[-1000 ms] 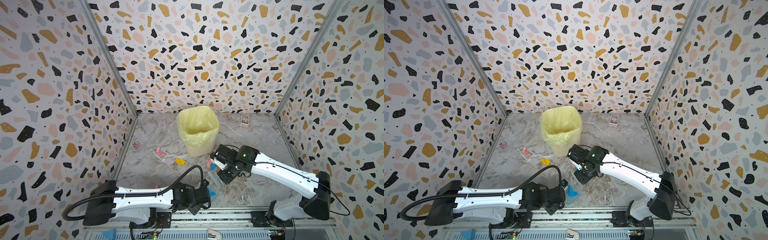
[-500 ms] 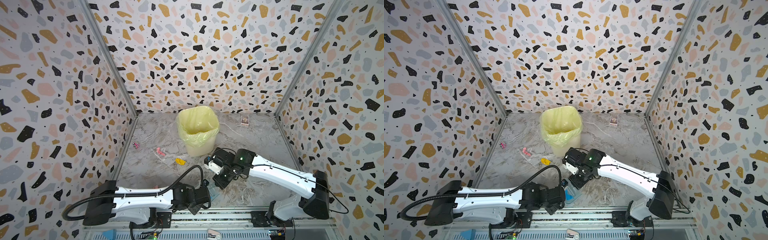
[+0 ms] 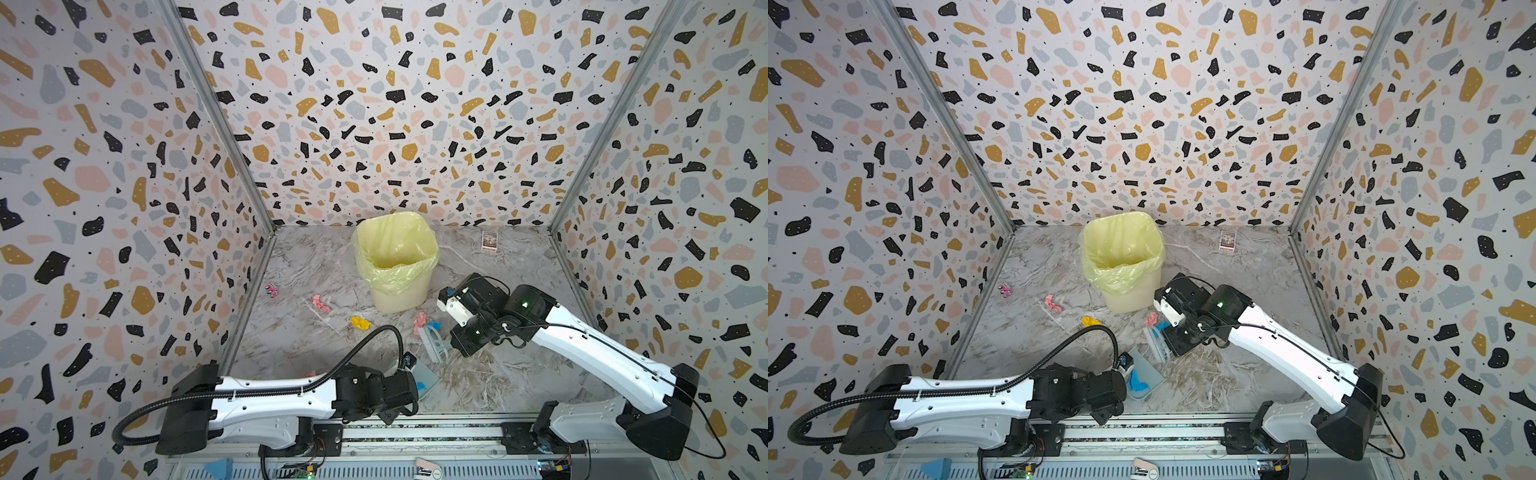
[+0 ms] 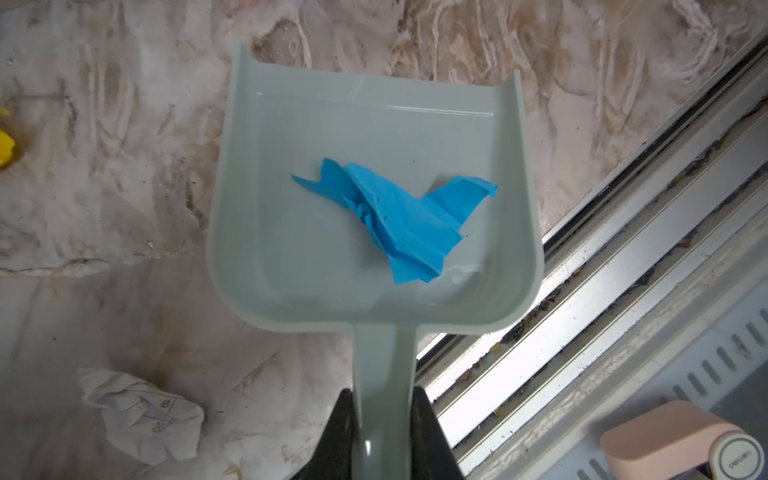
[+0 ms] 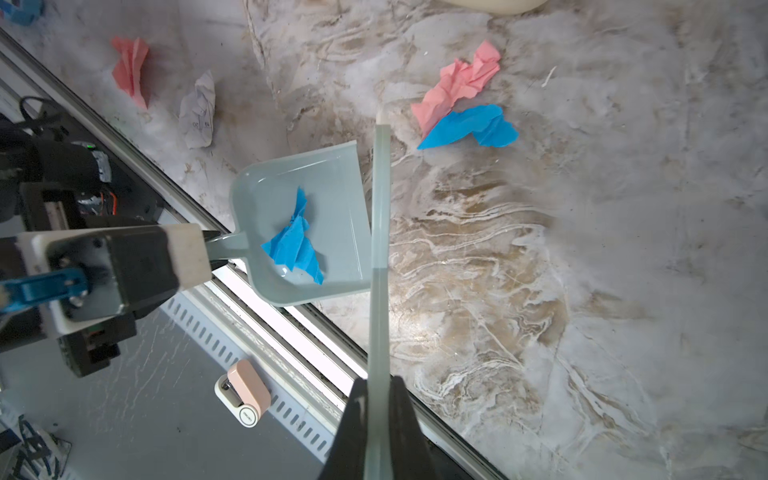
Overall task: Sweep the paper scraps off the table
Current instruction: 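Lift the dustpan toward the bin with the left gripper while the right arm withdraws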
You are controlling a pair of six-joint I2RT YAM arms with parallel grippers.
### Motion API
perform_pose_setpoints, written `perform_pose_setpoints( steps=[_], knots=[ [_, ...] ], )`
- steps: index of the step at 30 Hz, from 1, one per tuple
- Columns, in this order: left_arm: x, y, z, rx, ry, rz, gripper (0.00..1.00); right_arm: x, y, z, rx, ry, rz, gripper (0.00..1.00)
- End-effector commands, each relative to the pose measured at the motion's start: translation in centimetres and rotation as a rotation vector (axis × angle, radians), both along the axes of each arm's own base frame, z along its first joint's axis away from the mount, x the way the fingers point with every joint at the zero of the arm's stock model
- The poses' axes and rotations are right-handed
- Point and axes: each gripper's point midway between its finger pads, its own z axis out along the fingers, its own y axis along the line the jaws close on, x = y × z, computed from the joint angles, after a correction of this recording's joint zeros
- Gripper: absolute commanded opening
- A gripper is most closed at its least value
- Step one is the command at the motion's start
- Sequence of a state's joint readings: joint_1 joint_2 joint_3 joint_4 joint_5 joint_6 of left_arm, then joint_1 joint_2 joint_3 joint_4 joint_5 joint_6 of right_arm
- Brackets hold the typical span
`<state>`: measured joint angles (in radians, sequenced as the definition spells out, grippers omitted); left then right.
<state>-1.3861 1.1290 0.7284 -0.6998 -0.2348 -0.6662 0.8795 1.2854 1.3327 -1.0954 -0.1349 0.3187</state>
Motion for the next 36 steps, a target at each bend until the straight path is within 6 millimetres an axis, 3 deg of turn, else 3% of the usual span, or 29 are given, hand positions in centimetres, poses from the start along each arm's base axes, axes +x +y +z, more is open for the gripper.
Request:
perform_pose_setpoints(
  steps=[1, 7, 13, 17, 26, 30, 36],
  knots=[
    [1.1, -0.9, 2.6, -0.077, -0.082, -0.001, 0.00, 1.0, -1.8, 1.9, 0.042, -0.061, -0.063, 0.00],
    [2.2, -0.4, 5.9, -0.108, -0.178, -0.014, 0.00, 3.2, -5.8, 3.3, 0.108, -0.107, -0.224, 0.00],
    [3.2, -1.1, 11.2, -0.151, -0.273, -0.036, 0.00, 4.0, -8.4, 2.8, 0.149, -0.096, -0.322, 0.00],
    [3.5, -2.2, 14.8, -0.183, -0.324, -0.062, 0.00, 4.3, -8.9, 2.4, 0.164, -0.089, -0.341, 0.00],
    [4.1, -4.5, 21.1, -0.243, -0.399, -0.078, 0.00, 4.8, -9.6, 2.0, 0.174, -0.085, -0.359, 0.00],
    [5.6, -3.6, 23.8, -0.255, -0.435, -0.004, 0.00, 4.8, -9.5, 2.0, 0.186, -0.085, -0.360, 0.00],
    [9.0, -1.4, 26.0, -0.186, -0.427, 0.082, 0.00, 5.0, -9.3, 1.9, 0.200, -0.083, -0.355, 0.00]
  ],
)
